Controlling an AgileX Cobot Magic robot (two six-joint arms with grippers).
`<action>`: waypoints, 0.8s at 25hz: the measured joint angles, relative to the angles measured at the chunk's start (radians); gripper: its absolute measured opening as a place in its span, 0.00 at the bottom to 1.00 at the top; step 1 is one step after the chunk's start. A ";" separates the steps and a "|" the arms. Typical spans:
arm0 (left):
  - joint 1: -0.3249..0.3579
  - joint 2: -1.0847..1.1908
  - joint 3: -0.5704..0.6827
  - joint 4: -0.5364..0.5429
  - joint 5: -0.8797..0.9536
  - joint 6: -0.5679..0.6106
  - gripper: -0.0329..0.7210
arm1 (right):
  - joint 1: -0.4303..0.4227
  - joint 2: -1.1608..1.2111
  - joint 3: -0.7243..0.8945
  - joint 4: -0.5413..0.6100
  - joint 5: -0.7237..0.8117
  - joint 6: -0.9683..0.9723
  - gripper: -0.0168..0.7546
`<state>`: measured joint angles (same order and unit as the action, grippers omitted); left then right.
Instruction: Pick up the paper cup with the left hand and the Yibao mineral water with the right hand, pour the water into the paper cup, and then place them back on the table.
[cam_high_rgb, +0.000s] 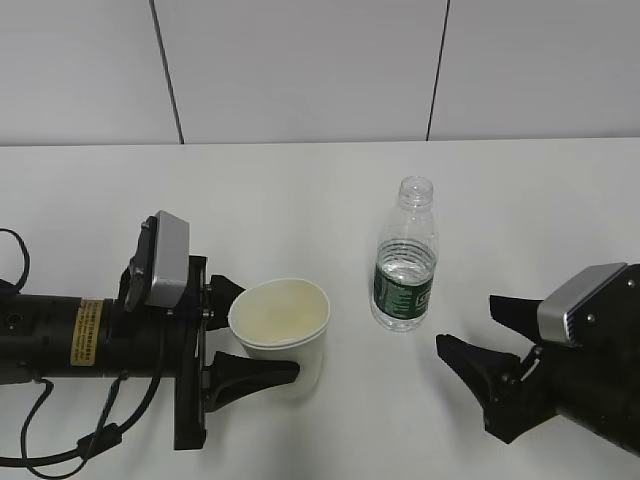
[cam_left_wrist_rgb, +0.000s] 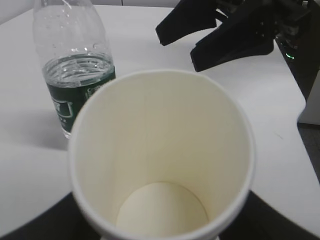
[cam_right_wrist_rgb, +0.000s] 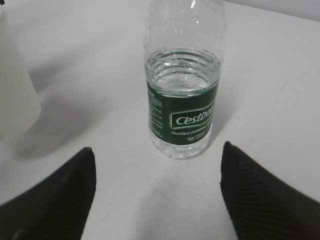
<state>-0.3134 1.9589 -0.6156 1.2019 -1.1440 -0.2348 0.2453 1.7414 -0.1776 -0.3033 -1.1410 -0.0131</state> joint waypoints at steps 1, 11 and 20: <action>0.000 0.000 0.000 0.000 0.000 0.000 0.61 | 0.000 0.000 0.000 0.000 0.000 0.000 0.76; 0.000 0.000 0.000 0.000 0.000 0.000 0.61 | 0.000 0.000 -0.006 0.000 0.000 0.000 0.76; 0.000 0.000 0.000 0.000 0.000 0.000 0.61 | 0.000 0.064 -0.077 0.000 -0.005 -0.001 0.76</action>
<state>-0.3134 1.9589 -0.6156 1.2019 -1.1440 -0.2348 0.2453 1.8056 -0.2546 -0.3033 -1.1457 -0.0145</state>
